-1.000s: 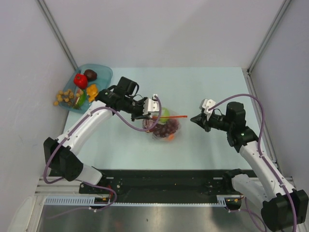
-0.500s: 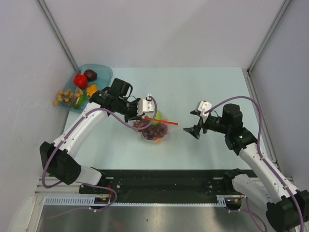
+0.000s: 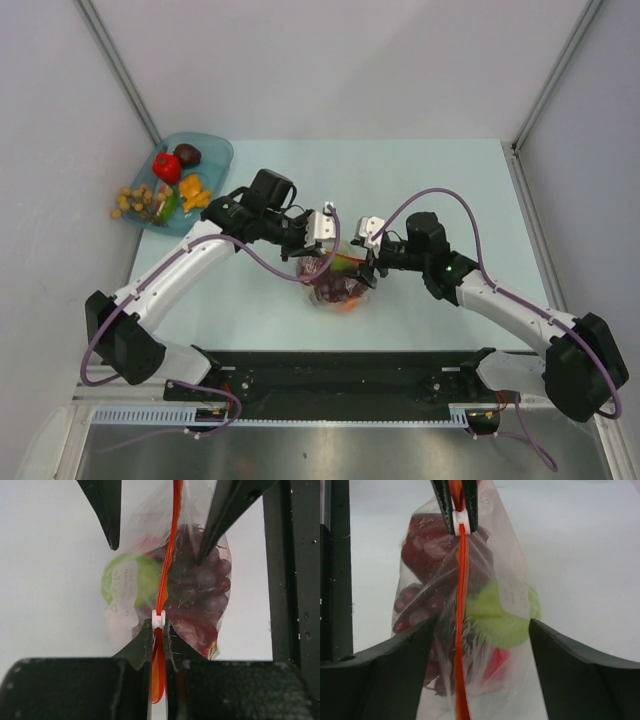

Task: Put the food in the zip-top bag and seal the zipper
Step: Zip the zipper food storage bag at the center of the board.

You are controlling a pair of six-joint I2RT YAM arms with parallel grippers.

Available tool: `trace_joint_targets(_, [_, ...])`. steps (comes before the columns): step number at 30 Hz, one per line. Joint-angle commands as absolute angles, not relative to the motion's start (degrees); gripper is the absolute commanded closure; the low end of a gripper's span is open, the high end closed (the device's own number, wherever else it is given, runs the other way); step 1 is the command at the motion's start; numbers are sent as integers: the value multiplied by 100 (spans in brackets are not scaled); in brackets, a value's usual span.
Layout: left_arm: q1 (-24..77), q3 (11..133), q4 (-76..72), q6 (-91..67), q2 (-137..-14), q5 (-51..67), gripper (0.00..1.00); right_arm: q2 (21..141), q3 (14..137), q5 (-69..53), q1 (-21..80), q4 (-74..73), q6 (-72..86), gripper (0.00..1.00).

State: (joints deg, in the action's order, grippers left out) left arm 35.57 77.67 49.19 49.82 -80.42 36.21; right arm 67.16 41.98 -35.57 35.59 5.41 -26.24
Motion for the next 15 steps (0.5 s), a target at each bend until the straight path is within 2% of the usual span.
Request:
trace_joint_targets(1, [3630,7629,4473,4852,-7664,4052,98,6925,4465,-3340,3656,1213,-2847,30])
trace_joint_targets(2, [3630,7568,4465,4852,-7629,4052,97,6943,4491,-3331,3648,1204,-2865,45])
trace_joint_targets(4, [3639,7550,4482,4834,-7603,4061,96,6978,4552,-3331,3683,1126,-2918,64])
trace_joint_targets(5, [3630,7541,4482,4825,-7576,4026,93,6970,4561,-3348,3691,1021,-2944,84])
trace_joint_targets(7, [3639,7567,4509,4764,-7567,3990,83,6935,4570,-3340,3718,941,-2953,99])
trace_joint_targets(9, [3639,7620,4509,4685,-7567,3981,76,6873,4570,-3331,3753,862,-2971,100])
trace_joint_targets(10, [3639,7646,4509,4676,-7576,3990,67,6856,4570,-3322,3762,844,-2979,100])
trace_joint_targets(12, [3639,7673,4448,4571,-7611,3982,61,6838,4570,-3331,3788,844,-2962,100])
trace_joint_targets(15, [3647,7752,4395,4518,-7690,3990,59,6820,4562,-3314,3806,853,-2953,100])
